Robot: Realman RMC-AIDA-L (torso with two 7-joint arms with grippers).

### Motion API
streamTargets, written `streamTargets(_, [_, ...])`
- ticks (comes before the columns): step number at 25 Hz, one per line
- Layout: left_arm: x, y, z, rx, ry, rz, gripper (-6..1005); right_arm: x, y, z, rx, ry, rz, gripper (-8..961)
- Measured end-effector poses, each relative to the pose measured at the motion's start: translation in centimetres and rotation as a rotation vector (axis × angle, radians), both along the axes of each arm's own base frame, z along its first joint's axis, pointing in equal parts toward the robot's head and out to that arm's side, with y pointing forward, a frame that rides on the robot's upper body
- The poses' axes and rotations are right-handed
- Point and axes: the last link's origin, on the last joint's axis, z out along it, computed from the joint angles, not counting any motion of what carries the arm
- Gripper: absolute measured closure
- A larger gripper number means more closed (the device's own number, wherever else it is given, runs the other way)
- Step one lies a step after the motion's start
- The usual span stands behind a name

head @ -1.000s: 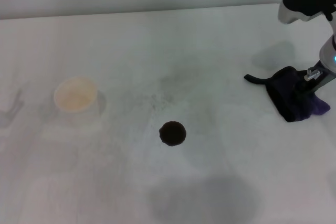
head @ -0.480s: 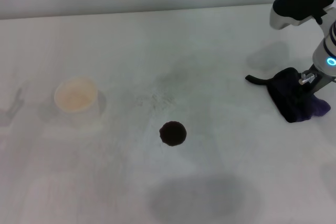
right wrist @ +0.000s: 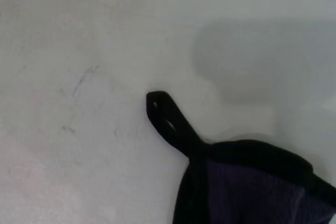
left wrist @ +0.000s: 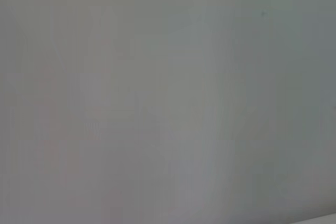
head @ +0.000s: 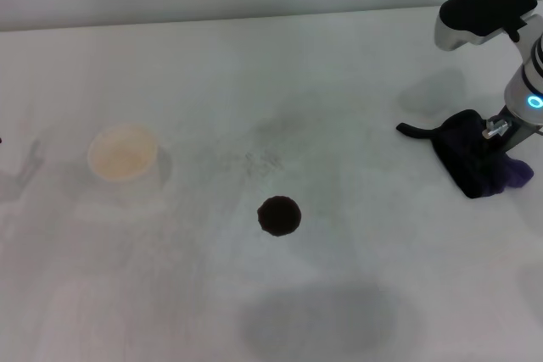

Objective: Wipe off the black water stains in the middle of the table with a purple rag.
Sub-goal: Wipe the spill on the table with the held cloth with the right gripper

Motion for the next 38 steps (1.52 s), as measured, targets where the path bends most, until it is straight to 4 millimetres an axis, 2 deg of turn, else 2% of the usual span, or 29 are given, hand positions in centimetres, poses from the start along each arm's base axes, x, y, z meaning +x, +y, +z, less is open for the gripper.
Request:
streamTargets(4, [0.2, 0.2, 0.0, -0.002, 0.0, -0.006, 111, -0.4, 0.0, -0.4, -0.021, 0.015, 0.02, 843])
streamTargets(9, [0.4, 0.4, -0.1, -0.005, 0.001, -0.014, 111, -2.0, 0.1, -2.0, -0.06, 0.071, 0.074, 842])
streamTargets(20, [1.0, 0.9, -0.3, -0.01, -0.001, -0.036, 112, -7.7, -0.5, -6.6, -0.204, 0.215, 0.257, 844])
streamTargets(32, [2.1, 1.9, -0.4, -0.018, 0.0, -0.08, 112, -14.5, -3.2, -12.9, -0.448, 0.284, 0.477, 835])
streamTargets(38, [2.7, 2.1, -0.6, -0.025, 0.0, -0.105, 112, -15.9, -4.4, -14.2, -0.52, 0.285, 0.524, 830])
